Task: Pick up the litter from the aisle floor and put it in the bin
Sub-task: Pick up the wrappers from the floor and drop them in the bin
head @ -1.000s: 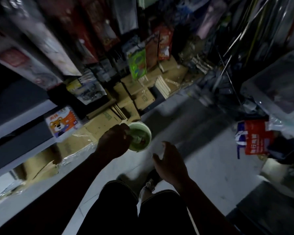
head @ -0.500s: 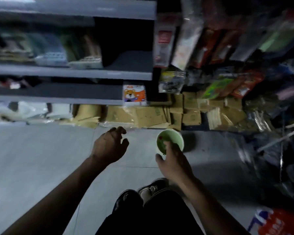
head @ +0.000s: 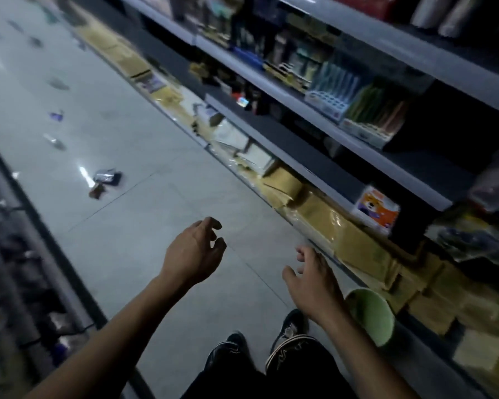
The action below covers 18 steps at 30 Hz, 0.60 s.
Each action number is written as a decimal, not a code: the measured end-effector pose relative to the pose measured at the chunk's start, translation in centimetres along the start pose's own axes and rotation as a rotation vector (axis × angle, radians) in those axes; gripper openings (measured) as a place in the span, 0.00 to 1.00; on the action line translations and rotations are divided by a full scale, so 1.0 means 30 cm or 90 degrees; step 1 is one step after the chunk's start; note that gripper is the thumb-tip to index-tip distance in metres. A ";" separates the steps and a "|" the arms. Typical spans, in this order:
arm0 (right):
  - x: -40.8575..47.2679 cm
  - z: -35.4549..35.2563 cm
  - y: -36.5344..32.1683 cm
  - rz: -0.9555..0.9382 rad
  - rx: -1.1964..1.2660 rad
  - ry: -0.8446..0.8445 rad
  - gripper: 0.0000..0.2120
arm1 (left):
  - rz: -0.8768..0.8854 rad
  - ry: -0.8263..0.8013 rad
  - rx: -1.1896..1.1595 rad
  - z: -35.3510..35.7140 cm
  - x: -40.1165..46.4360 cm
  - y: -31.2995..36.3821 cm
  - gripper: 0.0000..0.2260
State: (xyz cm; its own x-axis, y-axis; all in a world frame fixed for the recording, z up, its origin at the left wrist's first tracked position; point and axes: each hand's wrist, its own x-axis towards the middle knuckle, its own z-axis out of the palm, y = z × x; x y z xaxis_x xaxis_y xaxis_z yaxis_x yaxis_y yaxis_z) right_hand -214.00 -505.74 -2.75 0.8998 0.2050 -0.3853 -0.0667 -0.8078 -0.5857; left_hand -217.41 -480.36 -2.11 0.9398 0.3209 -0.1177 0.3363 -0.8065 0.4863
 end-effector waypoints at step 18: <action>0.418 -0.061 -0.256 -0.322 -0.163 -0.197 0.25 | -0.355 0.169 0.002 -0.071 -0.078 -0.024 0.13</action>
State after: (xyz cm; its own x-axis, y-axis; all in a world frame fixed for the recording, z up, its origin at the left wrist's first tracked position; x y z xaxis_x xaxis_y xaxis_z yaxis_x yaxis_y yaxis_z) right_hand -201.41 -497.98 -1.79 0.6248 0.7140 -0.3159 0.4731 -0.6680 -0.5744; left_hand -219.99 -479.47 -0.34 0.5750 0.8072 -0.1332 0.7731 -0.4829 0.4112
